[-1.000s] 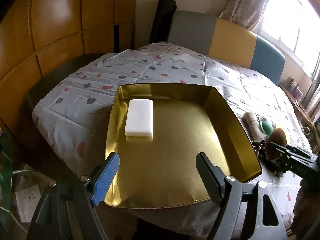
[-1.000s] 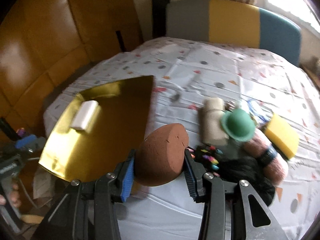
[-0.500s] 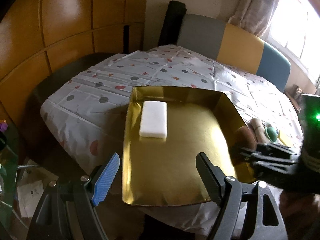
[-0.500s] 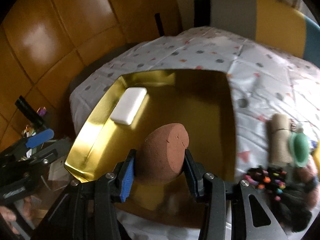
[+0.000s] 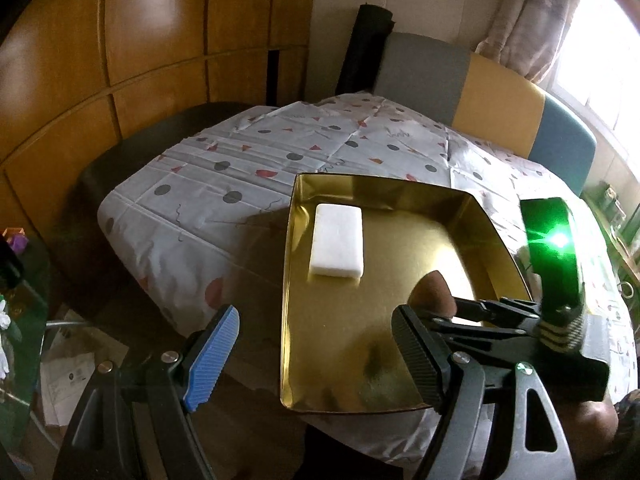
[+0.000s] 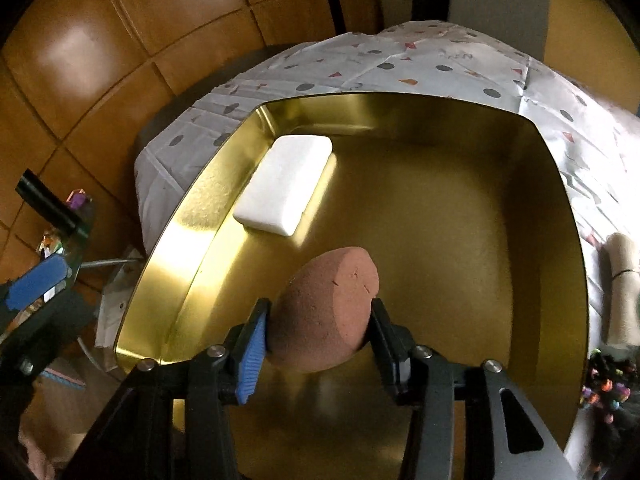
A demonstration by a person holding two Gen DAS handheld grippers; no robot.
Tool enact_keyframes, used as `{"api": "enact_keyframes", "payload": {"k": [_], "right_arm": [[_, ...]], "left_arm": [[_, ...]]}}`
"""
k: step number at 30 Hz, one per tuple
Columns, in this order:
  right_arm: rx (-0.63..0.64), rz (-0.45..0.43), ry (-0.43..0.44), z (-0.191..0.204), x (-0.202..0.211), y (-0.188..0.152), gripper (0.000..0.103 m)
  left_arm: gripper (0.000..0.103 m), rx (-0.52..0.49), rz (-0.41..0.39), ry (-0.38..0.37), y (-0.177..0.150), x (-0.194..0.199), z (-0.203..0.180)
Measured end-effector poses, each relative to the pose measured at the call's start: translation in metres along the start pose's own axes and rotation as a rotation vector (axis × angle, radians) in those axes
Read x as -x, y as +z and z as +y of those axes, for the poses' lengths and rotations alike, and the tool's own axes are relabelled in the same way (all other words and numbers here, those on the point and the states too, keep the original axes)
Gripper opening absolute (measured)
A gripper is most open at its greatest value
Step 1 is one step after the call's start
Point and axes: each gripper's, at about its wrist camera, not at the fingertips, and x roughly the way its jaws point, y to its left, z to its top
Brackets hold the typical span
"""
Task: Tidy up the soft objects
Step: 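Carry the brown egg sponge over the tray and open the right tool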
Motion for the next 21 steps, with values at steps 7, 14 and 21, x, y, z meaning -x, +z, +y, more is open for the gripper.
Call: {"api": "enact_keyframes", "payload": {"k": [7,14,21], "right_arm": [[-0.004,-0.017,0.004,0.005,0.0,0.002,0.061],[-0.019,-0.068,-0.002,0.001,0.015,0.002,0.071],[-0.067,-0.141,-0.036,-0.014,0.043,-0.002,0.078]], "left_arm": [[0.08,0.005,0.006,0.001,0.0,-0.001,0.002],[0.08,0.003,0.009,-0.004,-0.003,0.0,0.001],[0.08,0.008,0.013,-0.021,-0.005,0.0,0.001]]}}
